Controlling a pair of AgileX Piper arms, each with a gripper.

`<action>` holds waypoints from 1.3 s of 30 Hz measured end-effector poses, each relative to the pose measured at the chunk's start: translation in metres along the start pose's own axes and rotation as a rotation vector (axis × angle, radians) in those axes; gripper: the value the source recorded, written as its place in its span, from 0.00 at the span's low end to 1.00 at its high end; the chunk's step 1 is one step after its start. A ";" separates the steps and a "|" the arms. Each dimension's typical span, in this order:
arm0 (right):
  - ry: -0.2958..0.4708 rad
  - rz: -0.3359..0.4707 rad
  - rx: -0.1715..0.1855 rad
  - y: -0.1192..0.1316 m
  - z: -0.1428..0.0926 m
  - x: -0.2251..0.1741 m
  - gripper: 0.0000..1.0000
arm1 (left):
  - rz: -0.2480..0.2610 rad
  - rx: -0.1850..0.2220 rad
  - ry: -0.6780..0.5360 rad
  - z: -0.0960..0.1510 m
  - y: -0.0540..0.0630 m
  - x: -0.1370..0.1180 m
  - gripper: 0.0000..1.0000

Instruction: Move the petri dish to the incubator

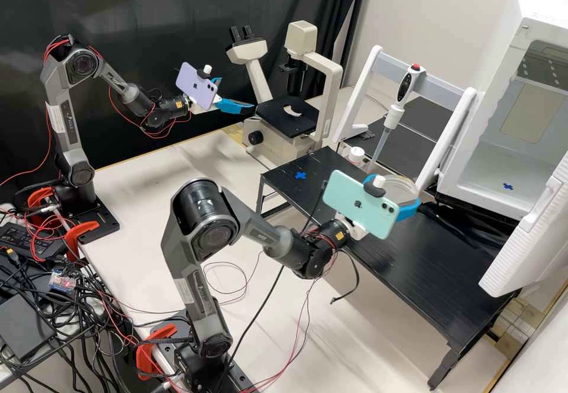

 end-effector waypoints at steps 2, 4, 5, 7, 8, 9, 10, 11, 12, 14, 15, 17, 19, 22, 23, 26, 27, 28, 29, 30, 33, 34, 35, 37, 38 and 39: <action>-0.015 0.018 -0.004 0.008 0.006 0.009 0.00 | 0.000 0.000 0.000 0.000 0.000 0.000 1.00; -0.037 0.030 -0.015 0.018 0.012 0.028 0.00 | 0.000 0.000 0.000 0.000 0.000 0.000 1.00; -0.051 0.029 -0.014 0.019 0.016 0.032 0.00 | 0.000 0.000 0.000 0.000 0.000 0.000 1.00; -0.078 0.040 -0.015 0.028 0.021 0.048 0.00 | 0.000 0.000 0.000 0.000 0.000 0.000 1.00; -0.094 0.047 -0.012 0.032 0.024 0.058 0.00 | 0.000 0.000 0.000 0.000 0.000 0.000 1.00; -0.103 0.050 -0.012 0.035 0.025 0.065 0.00 | 0.000 0.000 0.000 0.000 0.000 0.000 1.00; -0.117 0.056 -0.009 0.039 0.028 0.074 0.00 | 0.000 0.000 0.000 0.000 0.000 0.000 1.00; -0.121 0.061 -0.010 0.042 0.027 0.079 0.00 | 0.000 0.000 0.000 0.000 0.000 0.000 1.00; -0.141 0.066 -0.006 0.047 0.031 0.091 0.00 | 0.000 0.000 0.000 0.000 0.000 0.000 1.00; -0.150 0.083 -0.004 0.055 0.033 0.106 0.00 | 0.000 0.000 0.000 0.000 0.000 0.000 1.00; -0.165 0.080 -0.001 0.056 0.036 0.111 0.00 | 0.000 0.000 0.000 0.000 0.000 0.000 1.00; -0.186 0.093 0.009 0.064 0.040 0.130 0.00 | 0.000 0.000 0.000 0.000 0.000 0.000 1.00; -0.197 0.100 0.020 0.068 0.041 0.146 0.00 | 0.000 0.000 0.000 0.000 0.000 0.000 1.00; -0.212 0.095 0.030 0.071 0.039 0.172 0.00 | 0.000 0.000 0.000 0.000 0.000 0.000 1.00; -0.224 0.081 0.034 0.067 0.041 0.182 0.00 | 0.000 0.000 0.000 0.000 0.000 0.000 1.00; -0.236 0.064 0.032 0.064 0.041 0.205 0.00 | 0.000 0.000 0.000 0.000 0.000 0.000 1.00; -0.238 0.061 0.030 0.065 0.038 0.215 0.00 | 0.000 0.000 0.000 0.000 0.000 0.000 1.00; -0.248 0.052 0.032 0.062 0.041 0.222 0.00 | 0.000 0.000 0.000 0.000 0.000 0.000 1.00; -0.246 0.054 0.031 0.064 0.039 0.229 0.00 | 0.000 0.000 0.000 0.000 0.000 0.000 1.00; -0.260 0.038 0.036 0.059 0.042 0.237 0.00 | 0.000 0.000 0.000 0.000 0.000 0.000 1.00; -0.280 0.026 0.036 0.055 0.045 0.253 0.00 | 0.000 0.000 0.000 0.000 0.000 0.000 1.00; -0.282 0.028 0.030 0.056 0.044 0.259 0.00 | 0.000 0.000 0.000 0.000 0.000 0.000 1.00; -0.292 0.026 0.027 0.054 0.045 0.265 0.00 | 0.000 0.000 0.000 0.000 0.000 0.000 1.00; -0.301 0.022 0.024 0.050 0.048 0.272 0.00 | 0.000 0.000 0.000 0.000 0.000 0.000 1.00; -0.301 0.028 0.024 0.052 0.048 0.275 0.00 | 0.000 0.000 0.000 0.000 0.000 0.000 1.00; -0.294 0.032 0.024 0.052 0.048 0.277 0.00 | 0.000 0.000 0.000 0.000 0.000 0.000 1.00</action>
